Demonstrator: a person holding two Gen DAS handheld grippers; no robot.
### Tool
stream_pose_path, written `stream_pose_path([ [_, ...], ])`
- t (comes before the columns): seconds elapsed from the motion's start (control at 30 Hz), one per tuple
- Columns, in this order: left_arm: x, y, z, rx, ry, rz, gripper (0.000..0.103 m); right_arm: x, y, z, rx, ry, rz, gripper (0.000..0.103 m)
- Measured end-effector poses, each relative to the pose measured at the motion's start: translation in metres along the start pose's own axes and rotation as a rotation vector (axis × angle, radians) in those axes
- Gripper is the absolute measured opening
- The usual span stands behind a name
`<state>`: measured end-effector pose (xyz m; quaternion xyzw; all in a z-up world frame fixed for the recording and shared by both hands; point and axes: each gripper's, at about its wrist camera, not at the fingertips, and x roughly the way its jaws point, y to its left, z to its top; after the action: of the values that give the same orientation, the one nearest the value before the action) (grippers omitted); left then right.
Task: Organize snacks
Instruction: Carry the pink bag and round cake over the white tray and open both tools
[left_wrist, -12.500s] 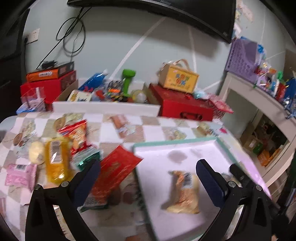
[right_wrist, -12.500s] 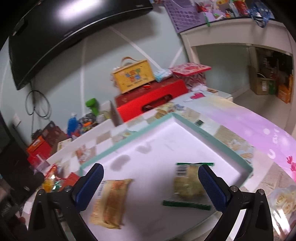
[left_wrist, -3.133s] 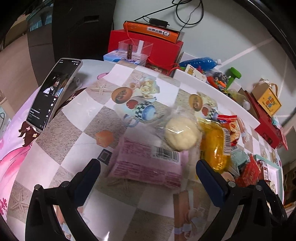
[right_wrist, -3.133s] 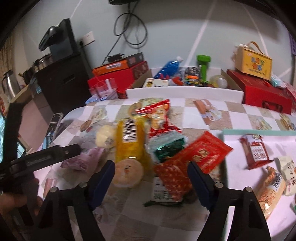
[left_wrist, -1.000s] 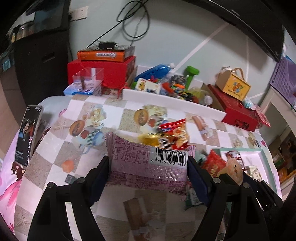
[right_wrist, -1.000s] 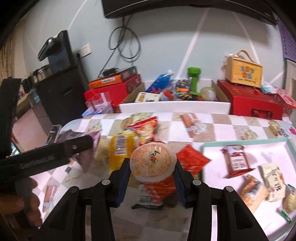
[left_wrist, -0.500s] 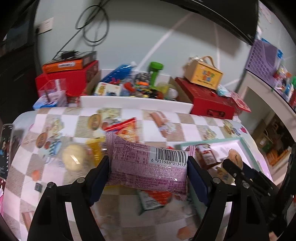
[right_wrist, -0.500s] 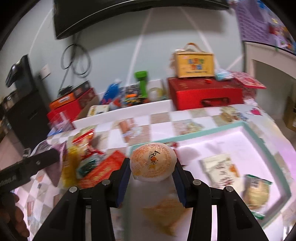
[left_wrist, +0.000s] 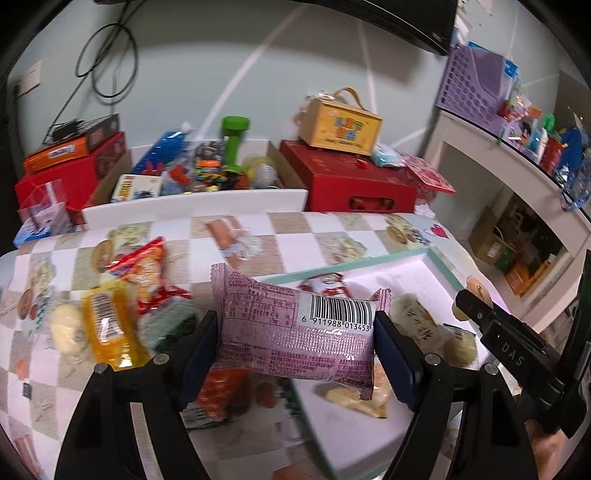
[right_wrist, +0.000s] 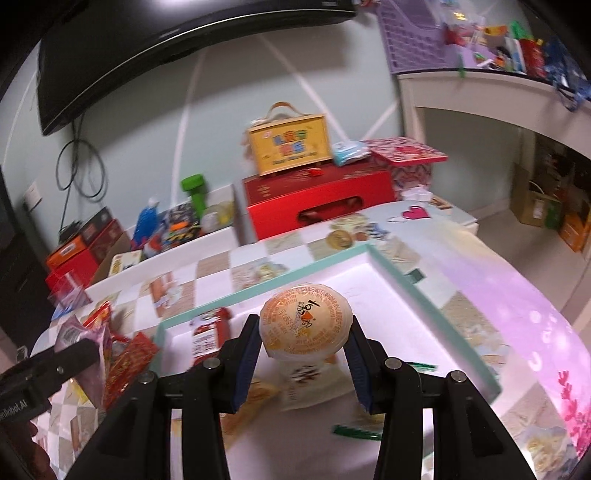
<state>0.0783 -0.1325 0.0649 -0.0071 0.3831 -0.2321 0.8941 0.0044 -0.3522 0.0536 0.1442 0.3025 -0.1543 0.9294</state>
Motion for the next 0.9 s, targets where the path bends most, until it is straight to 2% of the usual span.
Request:
stream_pose_path([
  [0.27,0.029,-0.027,-0.001,0.031,0.04,-0.037,0.082,0.009,-0.025,-0.001,0.053,0.005,-0.048,0.047],
  [0.5,0.056,-0.047,0.017,0.051,0.054,-0.069,0.082,0.023,-0.036,-0.005,0.087,0.025,-0.073,0.048],
  [0.9,0.095,-0.078,0.022,0.075,0.13,-0.107,0.082,0.033,-0.047,-0.007,0.123,0.049,-0.076,0.048],
])
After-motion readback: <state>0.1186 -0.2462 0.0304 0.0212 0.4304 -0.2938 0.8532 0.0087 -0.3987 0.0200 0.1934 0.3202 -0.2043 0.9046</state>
